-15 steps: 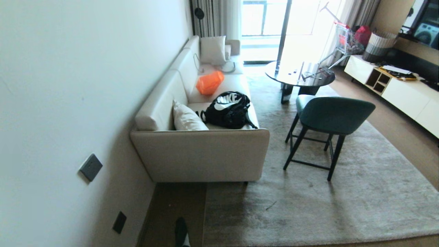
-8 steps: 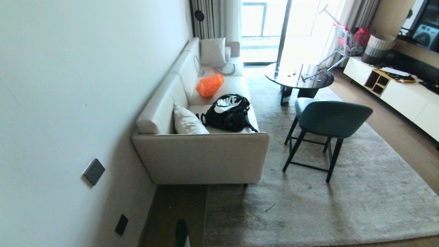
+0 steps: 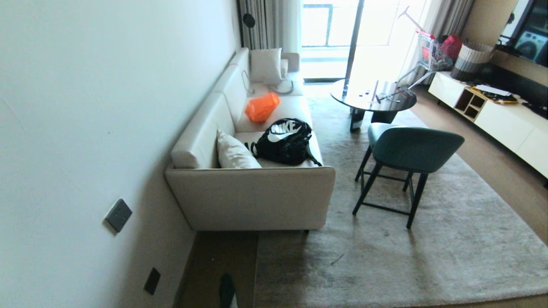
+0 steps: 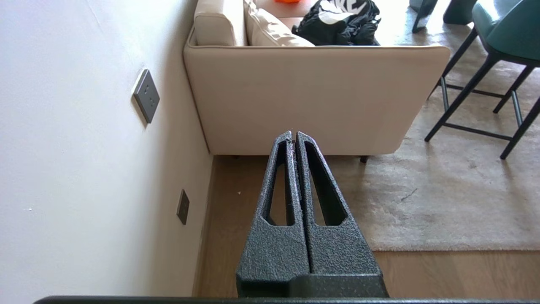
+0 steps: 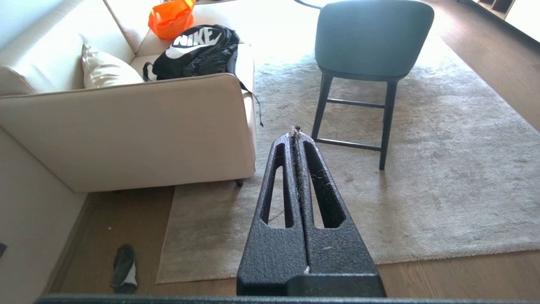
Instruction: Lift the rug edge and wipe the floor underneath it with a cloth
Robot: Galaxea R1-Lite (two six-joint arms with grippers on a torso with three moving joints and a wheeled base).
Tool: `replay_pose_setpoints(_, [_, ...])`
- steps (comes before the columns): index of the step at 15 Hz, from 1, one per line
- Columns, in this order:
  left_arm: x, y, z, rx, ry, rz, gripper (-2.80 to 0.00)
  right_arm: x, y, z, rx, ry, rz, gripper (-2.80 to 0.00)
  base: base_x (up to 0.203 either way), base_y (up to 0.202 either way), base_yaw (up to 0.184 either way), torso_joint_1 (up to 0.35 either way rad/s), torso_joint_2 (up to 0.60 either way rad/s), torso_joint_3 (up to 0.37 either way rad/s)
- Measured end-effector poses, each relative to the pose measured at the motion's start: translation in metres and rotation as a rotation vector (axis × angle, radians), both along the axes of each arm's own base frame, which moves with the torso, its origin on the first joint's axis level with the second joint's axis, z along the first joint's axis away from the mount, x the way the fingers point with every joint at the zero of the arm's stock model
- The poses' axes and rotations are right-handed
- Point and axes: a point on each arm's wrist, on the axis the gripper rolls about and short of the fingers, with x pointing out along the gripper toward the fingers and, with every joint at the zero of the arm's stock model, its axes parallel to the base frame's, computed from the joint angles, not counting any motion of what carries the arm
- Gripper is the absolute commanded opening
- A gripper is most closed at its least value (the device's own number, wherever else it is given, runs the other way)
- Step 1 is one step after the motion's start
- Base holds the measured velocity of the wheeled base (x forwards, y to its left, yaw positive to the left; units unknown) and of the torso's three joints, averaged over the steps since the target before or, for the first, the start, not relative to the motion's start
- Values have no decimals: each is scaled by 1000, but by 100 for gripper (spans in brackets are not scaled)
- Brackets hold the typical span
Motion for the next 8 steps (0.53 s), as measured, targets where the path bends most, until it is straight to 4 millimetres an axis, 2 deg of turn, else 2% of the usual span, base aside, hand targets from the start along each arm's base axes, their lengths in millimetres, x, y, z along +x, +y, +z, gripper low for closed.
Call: replay_pose_setpoints(8, [0, 0, 0, 0, -1, 0, -280, 0, 0, 0, 0, 0, 0, -280, 0, 0, 0, 0, 0, 0])
